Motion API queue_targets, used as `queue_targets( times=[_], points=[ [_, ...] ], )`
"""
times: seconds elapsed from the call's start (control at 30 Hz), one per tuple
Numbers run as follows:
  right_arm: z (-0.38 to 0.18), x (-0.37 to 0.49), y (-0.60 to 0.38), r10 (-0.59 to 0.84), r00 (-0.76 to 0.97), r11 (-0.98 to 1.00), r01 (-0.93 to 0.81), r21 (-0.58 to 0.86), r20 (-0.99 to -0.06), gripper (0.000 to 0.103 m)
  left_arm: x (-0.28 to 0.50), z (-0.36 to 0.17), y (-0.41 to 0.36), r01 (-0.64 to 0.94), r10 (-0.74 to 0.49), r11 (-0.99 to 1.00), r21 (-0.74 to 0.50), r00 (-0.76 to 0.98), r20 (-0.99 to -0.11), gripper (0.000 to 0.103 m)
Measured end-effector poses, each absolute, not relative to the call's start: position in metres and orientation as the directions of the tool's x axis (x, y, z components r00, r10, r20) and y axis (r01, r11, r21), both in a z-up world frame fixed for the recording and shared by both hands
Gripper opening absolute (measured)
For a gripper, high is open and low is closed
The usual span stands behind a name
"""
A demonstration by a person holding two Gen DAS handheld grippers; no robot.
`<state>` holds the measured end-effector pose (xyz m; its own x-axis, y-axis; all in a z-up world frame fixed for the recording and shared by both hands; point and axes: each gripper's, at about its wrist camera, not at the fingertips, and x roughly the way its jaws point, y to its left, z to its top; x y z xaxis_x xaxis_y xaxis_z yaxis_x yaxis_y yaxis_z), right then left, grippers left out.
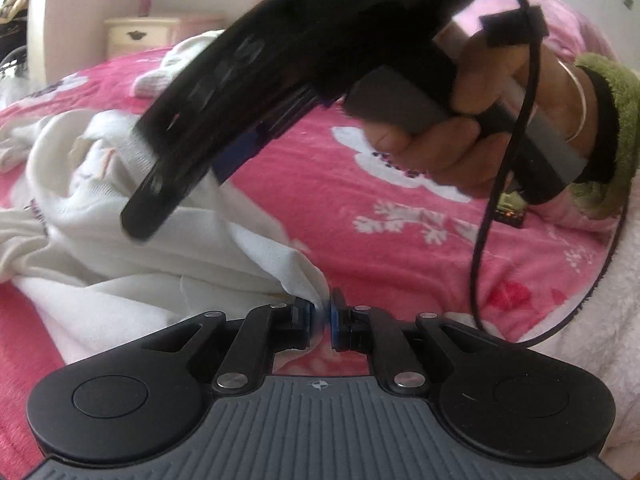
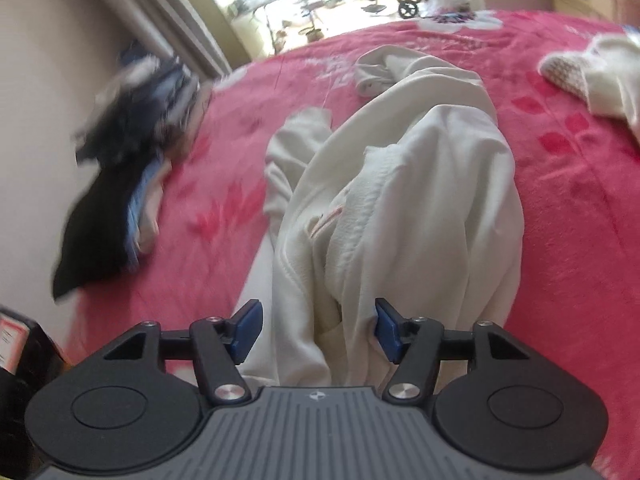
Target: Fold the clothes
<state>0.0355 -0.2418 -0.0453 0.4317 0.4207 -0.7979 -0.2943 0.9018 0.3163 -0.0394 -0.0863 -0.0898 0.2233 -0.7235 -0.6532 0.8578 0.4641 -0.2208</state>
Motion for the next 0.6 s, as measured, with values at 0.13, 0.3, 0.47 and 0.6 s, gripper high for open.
queue_targets(
  times=[0.13, 0.3, 0.47, 0.6],
  points=[
    [-0.056, 0.032, -0.260, 0.421, 0.461, 0.907, -0.219, 0.360, -0.781, 0.033, -0.046, -0.091, -0.091, 0.874, -0.702, 0.453, -0.175, 0.229, -0.674, 0.008],
    [-0.049, 0.024, -0.284, 0.386, 0.525, 0.921, -0.171, 0.350, -0.759, 0.008, -0.034, -0.068, -0.064, 0.859, -0.694, 0.482, -0.171, 0.254, -0.674, 0.020],
    [-0.029, 0.007, -0.300, 0.302, 0.604, 0.953, -0.192, 0.233, -0.737, 0.008, 0.008, -0.029, -0.027, 0.781, -0.647, 0.610, -0.134, 0.393, -0.654, 0.034],
    [-0.036, 0.000, -0.296, 0.305, 0.584, 0.950, -0.247, 0.193, -0.753, 0.008, 0.060, -0.011, -0.033, 0.706, -0.575, 0.706, -0.055, 0.525, -0.627, 0.035]
  ],
)
